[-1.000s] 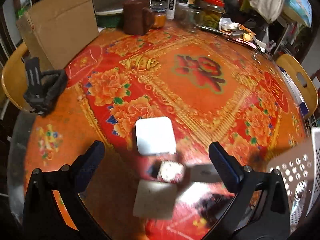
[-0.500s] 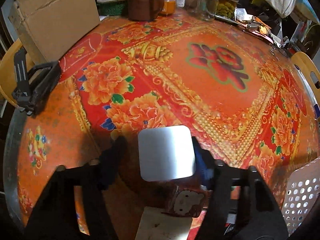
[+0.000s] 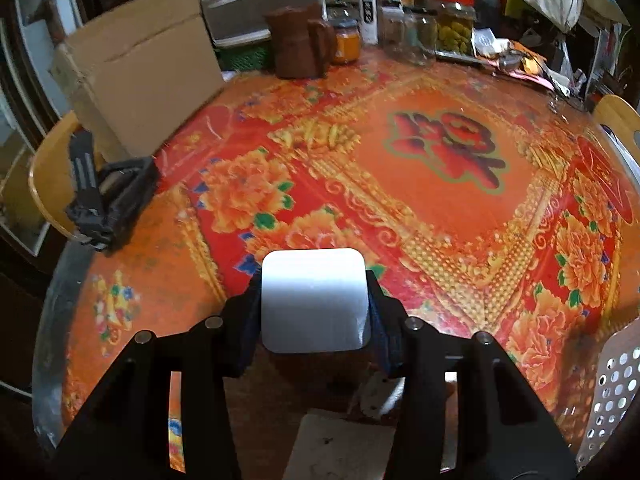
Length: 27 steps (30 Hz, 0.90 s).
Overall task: Organize rigid objects
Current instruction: 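Grasp the white square charger on the table with the left tool, then carry the white square charger into the basket and open the left tool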
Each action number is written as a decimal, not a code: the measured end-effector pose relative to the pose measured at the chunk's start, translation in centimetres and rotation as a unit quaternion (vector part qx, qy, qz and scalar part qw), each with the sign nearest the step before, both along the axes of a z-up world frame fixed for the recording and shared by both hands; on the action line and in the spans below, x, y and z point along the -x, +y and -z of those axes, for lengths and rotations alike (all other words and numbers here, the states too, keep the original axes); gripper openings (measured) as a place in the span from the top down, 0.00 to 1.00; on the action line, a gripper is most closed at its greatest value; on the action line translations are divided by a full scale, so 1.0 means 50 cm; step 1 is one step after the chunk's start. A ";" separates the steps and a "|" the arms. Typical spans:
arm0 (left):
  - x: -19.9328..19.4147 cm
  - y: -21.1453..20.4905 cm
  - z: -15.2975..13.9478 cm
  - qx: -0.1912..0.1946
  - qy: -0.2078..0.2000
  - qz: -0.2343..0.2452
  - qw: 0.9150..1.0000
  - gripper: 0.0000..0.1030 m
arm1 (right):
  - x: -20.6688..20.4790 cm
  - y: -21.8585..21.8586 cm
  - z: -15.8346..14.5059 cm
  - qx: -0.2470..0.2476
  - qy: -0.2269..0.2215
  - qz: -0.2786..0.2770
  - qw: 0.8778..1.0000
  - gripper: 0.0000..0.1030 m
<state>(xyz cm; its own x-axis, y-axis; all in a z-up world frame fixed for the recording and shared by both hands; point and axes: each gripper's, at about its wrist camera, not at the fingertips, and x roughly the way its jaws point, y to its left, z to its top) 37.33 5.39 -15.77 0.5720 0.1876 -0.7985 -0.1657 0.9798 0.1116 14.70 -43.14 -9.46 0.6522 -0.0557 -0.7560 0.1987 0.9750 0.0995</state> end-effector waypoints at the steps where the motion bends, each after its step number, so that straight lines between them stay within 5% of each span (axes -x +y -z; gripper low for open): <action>1: 0.003 0.001 -0.003 -0.003 -0.004 -0.002 1.000 0.58 | 0.000 0.000 0.000 0.000 0.000 0.000 1.000 0.92; 14: 0.050 -0.010 -0.080 -0.075 -0.079 -0.037 0.993 0.58 | 0.000 -0.003 0.001 0.004 0.004 -0.004 1.000 0.92; 27: 0.139 -0.095 -0.226 -0.113 -0.156 -0.009 0.981 0.58 | 0.000 0.004 0.000 0.003 0.000 -0.010 1.000 0.92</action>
